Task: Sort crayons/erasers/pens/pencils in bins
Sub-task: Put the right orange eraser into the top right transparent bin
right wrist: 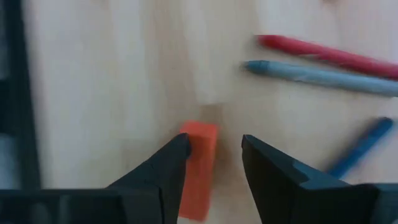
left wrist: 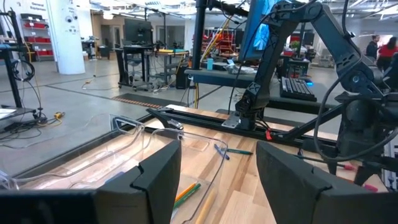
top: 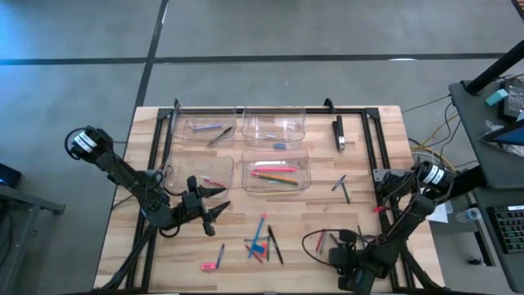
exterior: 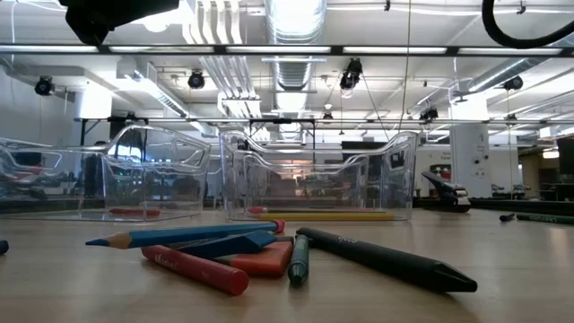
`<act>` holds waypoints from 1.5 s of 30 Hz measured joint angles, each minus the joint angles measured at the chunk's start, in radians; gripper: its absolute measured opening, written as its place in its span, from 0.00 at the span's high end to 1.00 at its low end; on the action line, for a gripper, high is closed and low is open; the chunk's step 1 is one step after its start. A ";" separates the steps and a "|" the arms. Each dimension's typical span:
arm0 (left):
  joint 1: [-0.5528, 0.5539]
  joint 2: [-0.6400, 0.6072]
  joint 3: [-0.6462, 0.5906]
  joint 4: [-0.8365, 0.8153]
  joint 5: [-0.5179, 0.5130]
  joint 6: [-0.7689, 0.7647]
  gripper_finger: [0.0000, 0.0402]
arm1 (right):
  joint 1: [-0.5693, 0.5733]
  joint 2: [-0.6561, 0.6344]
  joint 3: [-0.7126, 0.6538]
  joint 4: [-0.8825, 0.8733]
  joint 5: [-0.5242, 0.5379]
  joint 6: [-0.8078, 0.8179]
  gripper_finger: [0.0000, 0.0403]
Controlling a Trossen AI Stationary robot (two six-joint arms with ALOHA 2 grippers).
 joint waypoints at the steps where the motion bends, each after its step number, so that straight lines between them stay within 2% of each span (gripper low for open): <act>1: 0.000 0.000 0.000 0.000 0.000 0.000 0.52 | 0.000 0.001 0.001 0.026 -0.037 -0.001 0.62; 5: 0.000 0.000 0.000 -0.001 0.003 0.000 0.52 | 0.004 0.005 0.001 0.052 -0.064 -0.013 0.62; 16: 0.000 0.000 0.000 -0.003 0.002 0.000 0.52 | 0.003 0.005 -0.001 0.047 -0.049 -0.010 0.62; 23: 0.000 0.000 0.000 -0.003 0.002 0.000 0.52 | -0.007 0.005 -0.004 -0.019 -0.023 0.001 0.63; 27: 0.000 0.000 0.000 -0.003 0.001 0.000 0.52 | -0.014 0.005 -0.003 -0.033 -0.023 -0.005 0.68; 36: 0.000 0.000 0.000 -0.003 0.001 0.000 0.52 | -0.018 0.002 -0.004 -0.038 -0.019 -0.028 0.88; 45: 0.000 0.000 0.000 -0.003 0.000 0.000 0.52 | -0.019 -0.025 -0.007 -0.042 -0.018 -0.036 0.90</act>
